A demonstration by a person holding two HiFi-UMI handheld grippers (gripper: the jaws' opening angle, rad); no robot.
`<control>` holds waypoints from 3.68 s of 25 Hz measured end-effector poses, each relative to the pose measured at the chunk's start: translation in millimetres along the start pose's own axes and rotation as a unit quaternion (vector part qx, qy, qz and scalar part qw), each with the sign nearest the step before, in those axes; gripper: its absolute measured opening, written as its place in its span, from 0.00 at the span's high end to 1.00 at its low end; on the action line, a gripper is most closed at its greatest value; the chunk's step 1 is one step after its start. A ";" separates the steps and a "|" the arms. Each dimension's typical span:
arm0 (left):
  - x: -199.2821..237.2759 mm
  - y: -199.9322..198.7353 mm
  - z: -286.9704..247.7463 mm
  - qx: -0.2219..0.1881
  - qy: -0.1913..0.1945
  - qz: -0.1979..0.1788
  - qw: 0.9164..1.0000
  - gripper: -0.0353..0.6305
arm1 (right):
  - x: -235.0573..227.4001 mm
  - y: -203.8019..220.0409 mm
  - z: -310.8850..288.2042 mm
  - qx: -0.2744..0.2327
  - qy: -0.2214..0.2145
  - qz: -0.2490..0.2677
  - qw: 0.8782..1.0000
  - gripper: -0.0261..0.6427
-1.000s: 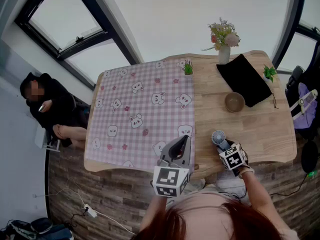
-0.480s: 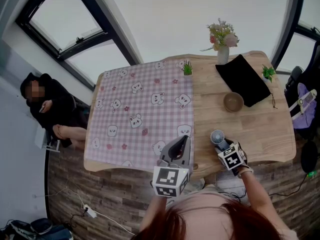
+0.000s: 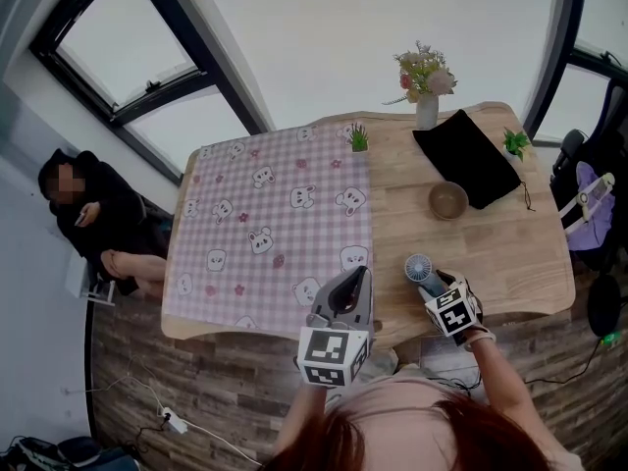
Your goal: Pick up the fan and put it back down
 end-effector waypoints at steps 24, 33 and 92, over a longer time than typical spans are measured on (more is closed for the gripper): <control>-42.5 2.0 16.1 -0.013 0.017 -0.004 1.000 0.93 | -2.2 -13.4 88.5 -0.121 0.032 -0.053 0.991 0.75; -57.1 1.8 23.3 -0.020 0.018 -0.004 1.000 0.93 | 2.9 -17.9 125.6 -0.162 0.044 -0.057 0.984 0.92; -146.7 13.1 81.9 -0.035 0.008 -0.031 0.999 0.93 | 36.3 11.0 301.8 -0.379 0.043 -0.080 0.921 0.96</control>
Point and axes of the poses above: the fingertips, and each gripper's own axes: z backward along the fingers, x to its left, y out of its underside, the point moved 6 cm from there along z, backward along the fingers, and after that the axes turned 6 degrees about x, right-handed, at the moved point
